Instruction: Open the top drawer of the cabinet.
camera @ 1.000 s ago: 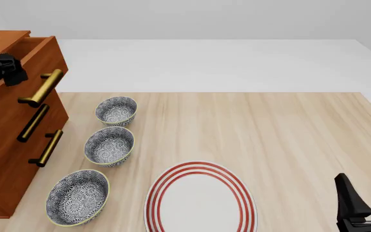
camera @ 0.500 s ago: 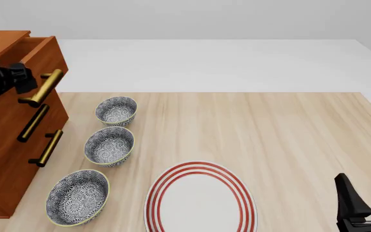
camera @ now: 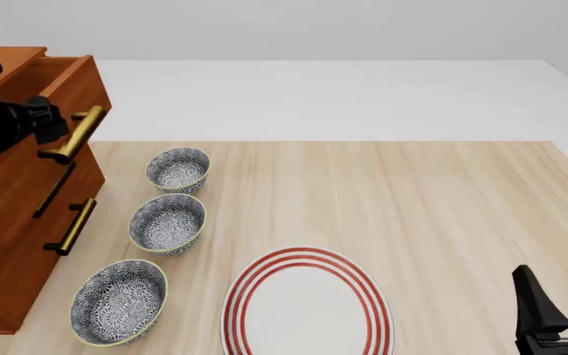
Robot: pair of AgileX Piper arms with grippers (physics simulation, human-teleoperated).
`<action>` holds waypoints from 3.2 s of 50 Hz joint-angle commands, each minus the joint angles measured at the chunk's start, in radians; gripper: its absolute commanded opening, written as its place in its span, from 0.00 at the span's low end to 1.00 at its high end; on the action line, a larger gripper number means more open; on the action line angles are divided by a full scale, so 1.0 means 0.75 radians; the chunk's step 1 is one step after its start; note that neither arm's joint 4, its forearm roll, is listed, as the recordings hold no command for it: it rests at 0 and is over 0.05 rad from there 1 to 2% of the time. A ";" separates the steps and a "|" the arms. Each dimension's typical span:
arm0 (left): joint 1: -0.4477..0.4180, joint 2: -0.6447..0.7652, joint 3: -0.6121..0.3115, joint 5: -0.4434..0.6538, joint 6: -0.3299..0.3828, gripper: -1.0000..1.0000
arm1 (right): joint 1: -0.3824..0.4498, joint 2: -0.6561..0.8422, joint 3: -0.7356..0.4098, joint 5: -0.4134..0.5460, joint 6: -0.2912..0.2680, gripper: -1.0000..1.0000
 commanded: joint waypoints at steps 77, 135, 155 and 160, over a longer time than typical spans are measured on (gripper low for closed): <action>-0.222 0.124 0.032 -0.049 -0.057 1.00 | 0.000 0.000 0.000 0.000 0.000 1.00; -0.325 0.185 0.115 -0.123 -0.098 1.00 | 0.000 0.000 0.000 0.000 0.000 1.00; -0.347 0.219 0.123 -0.126 -0.084 1.00 | 0.000 0.000 0.000 0.000 0.000 1.00; -0.350 0.238 0.114 -0.124 -0.088 1.00 | 0.000 0.000 0.000 0.000 0.000 1.00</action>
